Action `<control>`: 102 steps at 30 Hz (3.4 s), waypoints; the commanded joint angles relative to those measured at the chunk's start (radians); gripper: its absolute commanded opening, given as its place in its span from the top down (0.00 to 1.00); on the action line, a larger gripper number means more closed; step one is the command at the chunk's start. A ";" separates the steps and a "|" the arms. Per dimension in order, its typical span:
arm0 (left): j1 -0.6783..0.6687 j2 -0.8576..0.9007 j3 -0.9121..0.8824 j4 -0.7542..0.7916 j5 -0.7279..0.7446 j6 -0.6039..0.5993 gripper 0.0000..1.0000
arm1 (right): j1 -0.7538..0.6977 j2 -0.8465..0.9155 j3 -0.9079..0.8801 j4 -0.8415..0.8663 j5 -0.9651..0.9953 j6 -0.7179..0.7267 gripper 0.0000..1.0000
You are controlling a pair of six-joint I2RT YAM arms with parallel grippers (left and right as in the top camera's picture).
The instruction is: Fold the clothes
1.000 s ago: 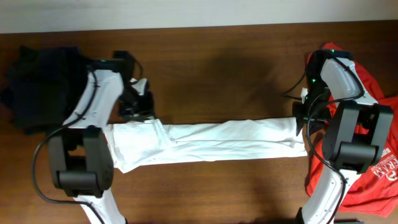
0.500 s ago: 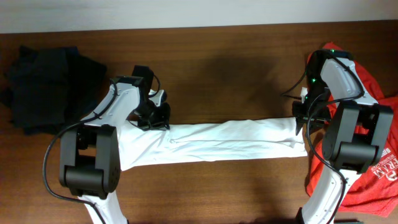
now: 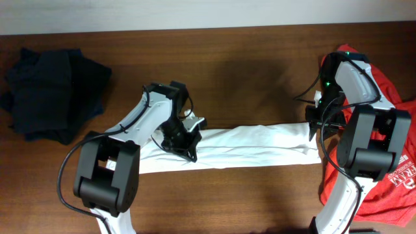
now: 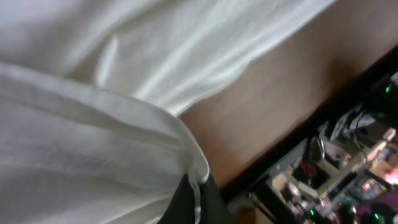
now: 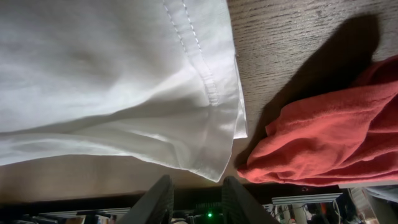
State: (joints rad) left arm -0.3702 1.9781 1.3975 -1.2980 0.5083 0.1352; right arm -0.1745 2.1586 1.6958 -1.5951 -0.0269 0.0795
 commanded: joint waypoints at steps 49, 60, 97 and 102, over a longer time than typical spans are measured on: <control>-0.035 -0.189 -0.373 0.588 -0.188 -0.354 0.79 | -0.003 -0.019 -0.009 0.002 -0.003 0.003 0.70; -0.026 -0.120 -0.247 0.595 -0.237 -0.399 0.70 | -0.018 -0.019 -0.009 0.022 -0.029 -0.098 0.51; 0.442 -0.277 0.010 0.239 -0.334 -0.373 0.52 | 0.010 -0.036 0.062 0.101 -0.069 -0.192 0.96; 0.443 -0.277 0.010 0.239 -0.334 -0.373 0.51 | 0.249 -0.054 0.062 0.094 -0.069 -0.150 0.96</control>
State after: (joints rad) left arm 0.0669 1.7203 1.3937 -1.0588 0.1822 -0.2474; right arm -0.0227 2.1399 1.7432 -1.4929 -0.1017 -0.1146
